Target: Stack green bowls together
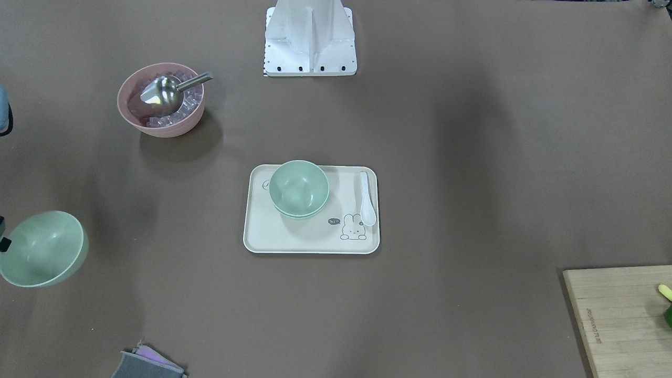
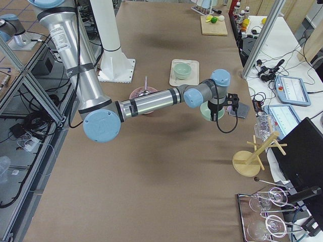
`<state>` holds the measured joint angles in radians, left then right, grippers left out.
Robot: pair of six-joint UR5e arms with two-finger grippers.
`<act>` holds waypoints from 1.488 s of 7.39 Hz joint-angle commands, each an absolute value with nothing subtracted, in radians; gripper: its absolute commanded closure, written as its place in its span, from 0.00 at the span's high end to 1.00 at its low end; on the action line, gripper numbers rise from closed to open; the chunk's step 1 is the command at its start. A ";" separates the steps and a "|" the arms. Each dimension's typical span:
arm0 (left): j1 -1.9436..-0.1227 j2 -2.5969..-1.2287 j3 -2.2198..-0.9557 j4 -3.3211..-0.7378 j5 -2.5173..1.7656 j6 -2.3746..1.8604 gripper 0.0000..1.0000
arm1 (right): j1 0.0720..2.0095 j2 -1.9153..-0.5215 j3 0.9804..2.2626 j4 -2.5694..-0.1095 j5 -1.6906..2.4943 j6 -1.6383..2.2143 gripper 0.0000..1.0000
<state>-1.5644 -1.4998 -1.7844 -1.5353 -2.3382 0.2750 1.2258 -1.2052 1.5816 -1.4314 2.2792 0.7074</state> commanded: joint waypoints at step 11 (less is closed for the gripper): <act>-1.655 -1.362 -1.844 -1.496 -2.342 0.305 0.98 | 0.769 -0.844 1.712 -1.674 1.964 1.522 0.00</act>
<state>-1.6552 -1.3628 -1.8447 -1.4956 -2.3424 0.3053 0.8137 -0.8729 1.7250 -1.6726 2.0043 1.4574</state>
